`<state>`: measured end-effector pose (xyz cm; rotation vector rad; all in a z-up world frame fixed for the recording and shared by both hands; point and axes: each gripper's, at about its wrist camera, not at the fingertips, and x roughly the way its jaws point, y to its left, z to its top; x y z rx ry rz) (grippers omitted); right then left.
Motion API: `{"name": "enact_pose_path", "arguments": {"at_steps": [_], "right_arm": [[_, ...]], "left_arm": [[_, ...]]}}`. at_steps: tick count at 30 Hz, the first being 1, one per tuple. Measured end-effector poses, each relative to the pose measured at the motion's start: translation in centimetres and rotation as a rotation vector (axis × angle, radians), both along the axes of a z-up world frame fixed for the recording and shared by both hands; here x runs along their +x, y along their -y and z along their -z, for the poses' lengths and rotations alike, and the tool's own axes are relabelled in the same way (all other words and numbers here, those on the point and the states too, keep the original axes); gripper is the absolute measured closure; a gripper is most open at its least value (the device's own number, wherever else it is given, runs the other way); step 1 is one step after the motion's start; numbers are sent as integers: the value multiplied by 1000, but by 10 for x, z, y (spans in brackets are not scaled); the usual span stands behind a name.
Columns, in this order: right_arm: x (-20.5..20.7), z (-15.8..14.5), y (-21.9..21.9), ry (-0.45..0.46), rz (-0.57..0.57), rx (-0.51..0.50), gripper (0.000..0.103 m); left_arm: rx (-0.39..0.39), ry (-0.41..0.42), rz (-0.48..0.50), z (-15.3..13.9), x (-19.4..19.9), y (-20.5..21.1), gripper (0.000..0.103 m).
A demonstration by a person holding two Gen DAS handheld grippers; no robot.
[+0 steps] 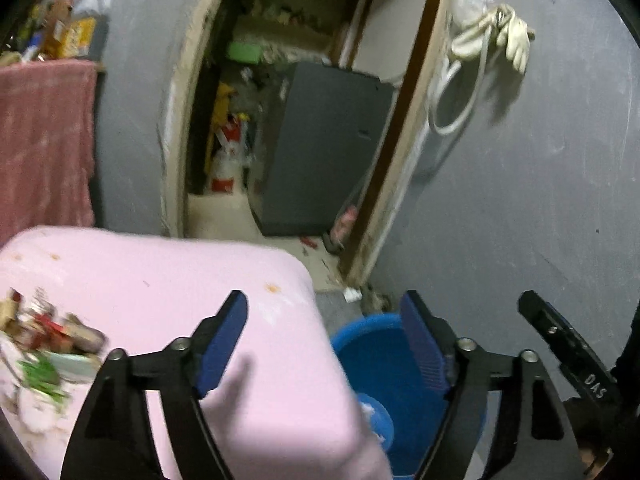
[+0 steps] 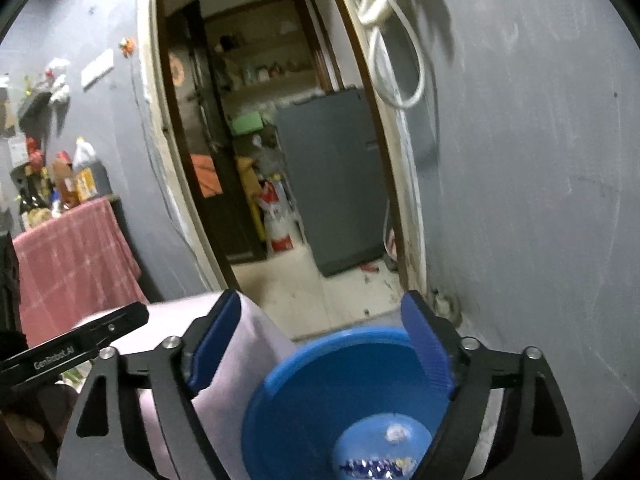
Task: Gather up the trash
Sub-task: 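Move both open tools back over the trash pile on the table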
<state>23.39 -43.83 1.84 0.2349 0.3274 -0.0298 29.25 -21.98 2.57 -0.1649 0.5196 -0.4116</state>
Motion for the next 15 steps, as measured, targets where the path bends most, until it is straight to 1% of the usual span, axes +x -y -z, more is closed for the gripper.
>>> {"name": "enact_pose_path", "arguments": {"at_steps": [2, 3, 4, 5, 7, 9, 12, 15], "right_arm": [[-4, -8, -7, 39, -9, -2, 10], [-5, -11, -10, 57, -13, -2, 8], [-8, -15, -15, 79, -21, -4, 2], [-9, -19, -19, 98, -28, -5, 0], [-11, -27, -28, 129, -47, -9, 0], [-12, -34, -39, 158, -66, -17, 0], [-14, -42, -55, 195, -93, -25, 0], [-16, -49, -71, 228, -121, -25, 0]], "left_arm": [[1, 37, -25, -7, -4, -11, 19], [2, 61, -46, -12, -9, -19, 13], [1, 77, -62, -15, -14, -25, 9], [-4, 100, -81, -19, -19, -33, 8], [-15, 135, -102, -26, -27, -46, 5], [-11, 160, -128, -31, -33, -59, 3], [-6, 198, -172, -37, -43, -80, 2], [3, 219, -204, -42, -48, -95, 2]]}}
